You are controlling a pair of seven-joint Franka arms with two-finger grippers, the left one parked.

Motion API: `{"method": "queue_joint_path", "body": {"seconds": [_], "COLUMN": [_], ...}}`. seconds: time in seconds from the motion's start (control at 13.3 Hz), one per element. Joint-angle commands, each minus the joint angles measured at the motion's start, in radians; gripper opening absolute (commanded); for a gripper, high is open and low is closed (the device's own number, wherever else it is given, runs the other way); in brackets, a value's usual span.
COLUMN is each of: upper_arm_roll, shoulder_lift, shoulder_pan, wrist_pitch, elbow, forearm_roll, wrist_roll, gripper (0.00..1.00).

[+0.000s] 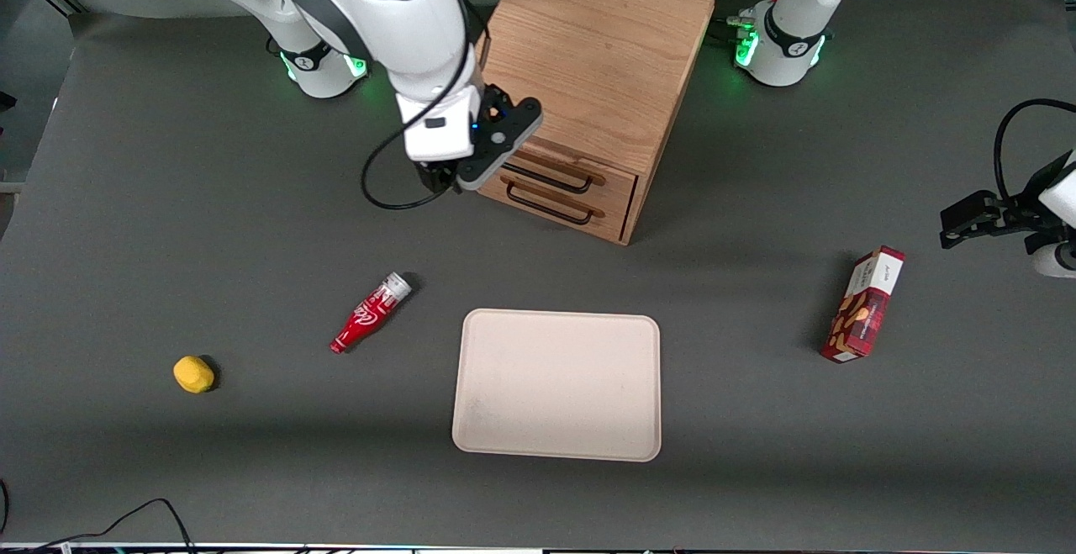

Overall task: Open upper drawer
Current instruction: 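Move the right gripper to the upper drawer's black handle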

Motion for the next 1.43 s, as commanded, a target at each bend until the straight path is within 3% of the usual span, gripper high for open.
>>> {"method": "queue_joint_path", "body": {"seconds": [0.0, 1.05, 1.35], "upper_arm_roll": [0.033, 0.021, -0.002], "shoulder_lift": [0.075, 0.176, 0.2], "shoulder_pan": [0.013, 0.038, 0.04], "wrist_pitch": [0.038, 0.182, 0.23], "elbow": [0.034, -0.067, -0.072], "forearm_roll": [-0.025, -0.039, -0.074], "wrist_roll": [-0.045, -0.17, -0.231], "gripper": [1.0, 1.0, 1.0]}}
